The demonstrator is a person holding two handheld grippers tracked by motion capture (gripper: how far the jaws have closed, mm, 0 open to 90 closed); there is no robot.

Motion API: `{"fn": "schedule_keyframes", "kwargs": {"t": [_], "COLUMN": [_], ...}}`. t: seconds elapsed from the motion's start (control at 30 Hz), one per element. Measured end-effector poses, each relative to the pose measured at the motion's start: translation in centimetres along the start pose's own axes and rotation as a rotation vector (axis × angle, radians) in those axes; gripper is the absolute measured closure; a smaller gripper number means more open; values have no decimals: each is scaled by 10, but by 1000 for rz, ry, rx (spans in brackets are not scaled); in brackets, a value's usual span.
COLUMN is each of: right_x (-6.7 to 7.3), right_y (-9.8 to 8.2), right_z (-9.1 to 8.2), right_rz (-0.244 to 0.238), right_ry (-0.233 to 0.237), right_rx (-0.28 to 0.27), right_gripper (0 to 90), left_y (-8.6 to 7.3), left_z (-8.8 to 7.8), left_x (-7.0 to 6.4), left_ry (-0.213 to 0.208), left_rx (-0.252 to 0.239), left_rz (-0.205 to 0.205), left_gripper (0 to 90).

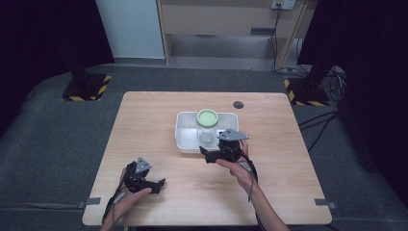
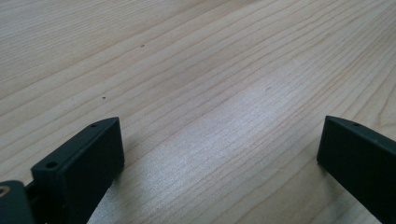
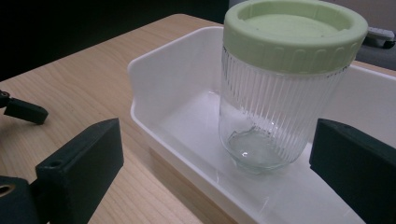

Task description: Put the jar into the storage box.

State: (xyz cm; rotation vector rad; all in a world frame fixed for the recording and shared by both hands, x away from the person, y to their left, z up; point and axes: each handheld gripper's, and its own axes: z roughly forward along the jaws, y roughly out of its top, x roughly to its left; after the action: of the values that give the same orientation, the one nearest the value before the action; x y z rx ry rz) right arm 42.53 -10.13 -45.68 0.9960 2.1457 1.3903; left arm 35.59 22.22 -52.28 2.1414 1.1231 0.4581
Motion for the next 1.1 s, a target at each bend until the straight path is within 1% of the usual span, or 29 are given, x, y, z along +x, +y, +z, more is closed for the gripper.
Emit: {"fn": "schedule_keyframes", "kwargs": {"t": [0.13, 0.47, 0.7, 0.93, 1.1], "right_x": [2, 7, 12, 22, 26], "right_y": [-2, -9, -16, -20, -21], "right_z": [-3, -7, -8, -9, -13], "right_rz": [3, 4, 19, 4, -6], "right_ry": [12, 37, 59, 87, 93], "right_rx": [-5, 3, 12, 20, 21], "right_gripper": [29, 29, 29, 28, 28], "left_y": [0, 0, 0, 0, 0], "left_z": [0, 0, 0, 0, 0], "left_x": [0, 0, 0, 0, 0], "left_ry": [0, 0, 0, 0, 1], "left_rx": [1, 2, 1, 1, 1], "left_rz": [0, 2, 0, 0, 0], "left_gripper": [0, 0, 0, 0, 0]}}
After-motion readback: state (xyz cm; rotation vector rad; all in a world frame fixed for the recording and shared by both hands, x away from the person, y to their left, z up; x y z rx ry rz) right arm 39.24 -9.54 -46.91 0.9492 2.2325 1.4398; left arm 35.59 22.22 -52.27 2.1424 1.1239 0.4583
